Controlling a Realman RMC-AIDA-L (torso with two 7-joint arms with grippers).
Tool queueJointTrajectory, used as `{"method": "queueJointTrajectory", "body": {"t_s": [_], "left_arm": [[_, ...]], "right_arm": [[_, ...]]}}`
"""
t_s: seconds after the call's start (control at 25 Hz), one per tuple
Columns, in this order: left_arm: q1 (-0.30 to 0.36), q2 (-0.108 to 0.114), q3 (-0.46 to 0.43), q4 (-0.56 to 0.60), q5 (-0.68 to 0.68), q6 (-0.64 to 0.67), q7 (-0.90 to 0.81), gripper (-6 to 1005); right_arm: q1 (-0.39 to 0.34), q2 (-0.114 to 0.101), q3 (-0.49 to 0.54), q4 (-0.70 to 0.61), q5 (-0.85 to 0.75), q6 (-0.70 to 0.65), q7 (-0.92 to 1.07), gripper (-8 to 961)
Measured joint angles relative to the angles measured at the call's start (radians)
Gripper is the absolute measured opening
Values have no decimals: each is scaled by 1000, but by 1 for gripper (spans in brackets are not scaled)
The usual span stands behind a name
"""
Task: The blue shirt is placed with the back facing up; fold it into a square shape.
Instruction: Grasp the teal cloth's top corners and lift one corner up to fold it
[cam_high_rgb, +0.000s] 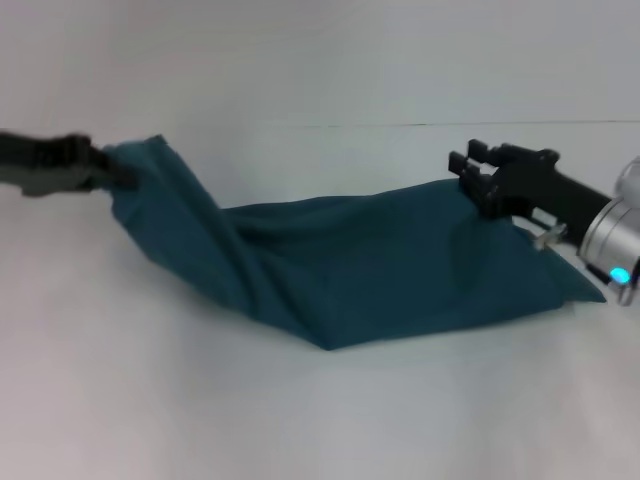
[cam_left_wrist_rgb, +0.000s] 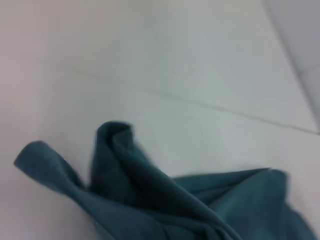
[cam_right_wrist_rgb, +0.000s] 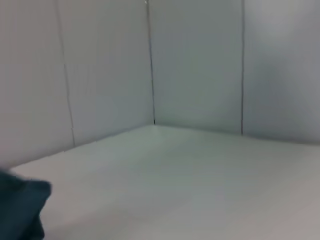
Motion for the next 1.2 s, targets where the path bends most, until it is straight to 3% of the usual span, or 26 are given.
{"method": "queueJointTrajectory", "body": {"t_s": [0.24,0.4,0.88,1.2], "left_arm": [[-52,20,1,1,-77,53,0,97],[-74,32,2,18,-113,104,6,98],[-78,42,2,52,-183,178,10,98],[-91,43,13,52,-185,207,13,97]], "right_arm": [[157,6,-19,262,95,-1,-239,191],[213,8,-21,329,95,8,-261,60],[324,19,-146,421,89,20,-257,-1],[360,19,-364,397,88,-17,-152,0]]}}
